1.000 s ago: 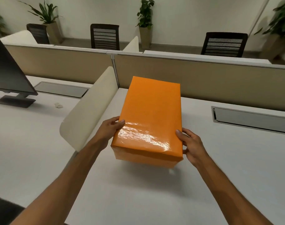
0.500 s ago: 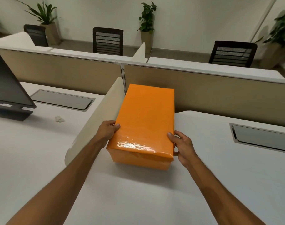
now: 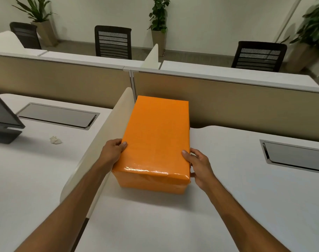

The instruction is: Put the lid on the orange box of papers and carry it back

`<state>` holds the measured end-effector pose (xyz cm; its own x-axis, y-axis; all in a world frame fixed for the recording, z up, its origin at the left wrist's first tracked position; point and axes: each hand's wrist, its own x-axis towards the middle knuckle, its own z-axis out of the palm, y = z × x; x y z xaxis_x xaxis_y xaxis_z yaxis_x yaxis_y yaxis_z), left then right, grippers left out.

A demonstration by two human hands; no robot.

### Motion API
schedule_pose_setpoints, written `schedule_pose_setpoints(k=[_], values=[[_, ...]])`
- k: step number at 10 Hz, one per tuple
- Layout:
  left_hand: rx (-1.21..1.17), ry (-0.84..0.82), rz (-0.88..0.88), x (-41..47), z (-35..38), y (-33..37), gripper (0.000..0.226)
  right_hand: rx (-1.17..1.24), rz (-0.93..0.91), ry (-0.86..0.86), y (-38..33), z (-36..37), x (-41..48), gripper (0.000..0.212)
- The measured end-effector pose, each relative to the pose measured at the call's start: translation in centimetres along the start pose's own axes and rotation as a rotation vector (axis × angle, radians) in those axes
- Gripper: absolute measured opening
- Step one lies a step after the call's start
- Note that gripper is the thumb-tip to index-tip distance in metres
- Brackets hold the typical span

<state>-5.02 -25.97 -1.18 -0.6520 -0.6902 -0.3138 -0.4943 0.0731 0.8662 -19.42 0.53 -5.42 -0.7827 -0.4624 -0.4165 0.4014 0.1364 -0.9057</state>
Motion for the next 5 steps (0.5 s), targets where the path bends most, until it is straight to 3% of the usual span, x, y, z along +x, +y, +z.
schedule_pose_setpoints(k=[2,4,5], values=[[0.218,0.120,0.092,-0.6,0.8,-0.4,0.046,-0.101,-0.037,0.031,-0.2,-0.2,0.2,0.051],[0.394,0.174,0.288,-2.8,1.9,0.0,0.049,-0.255,-0.070,0.151,-0.8,-0.8,-0.1,0.067],[0.452,0.188,0.341,-4.0,3.1,0.6,0.056,-0.290,-0.099,0.219,-1.3,-2.1,-0.8,0.061]])
